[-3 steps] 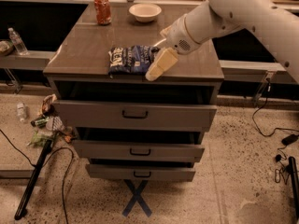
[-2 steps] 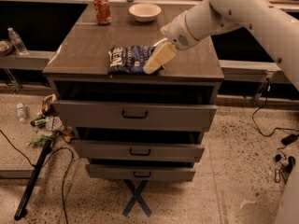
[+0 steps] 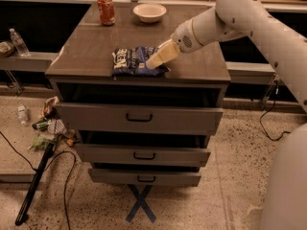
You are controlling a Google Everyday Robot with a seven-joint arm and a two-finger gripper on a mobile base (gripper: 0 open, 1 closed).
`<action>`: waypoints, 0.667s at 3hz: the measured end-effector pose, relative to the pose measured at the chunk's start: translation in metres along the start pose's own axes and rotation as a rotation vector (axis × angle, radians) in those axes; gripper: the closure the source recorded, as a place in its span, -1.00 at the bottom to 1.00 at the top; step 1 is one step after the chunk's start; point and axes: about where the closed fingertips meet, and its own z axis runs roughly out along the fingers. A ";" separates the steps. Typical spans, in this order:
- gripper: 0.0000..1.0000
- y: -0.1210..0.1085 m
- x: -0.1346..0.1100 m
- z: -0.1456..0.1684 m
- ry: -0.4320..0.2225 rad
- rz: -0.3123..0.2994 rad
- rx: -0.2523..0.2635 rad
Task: Move blue chip bag near paper bowl
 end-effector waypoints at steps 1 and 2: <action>-0.63 -0.004 0.006 0.016 -0.004 0.037 -0.009; 0.00 -0.005 0.010 0.031 0.008 0.043 -0.043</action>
Offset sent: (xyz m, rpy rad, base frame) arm 0.0158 0.0128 -0.0317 0.0167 0.0760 0.0109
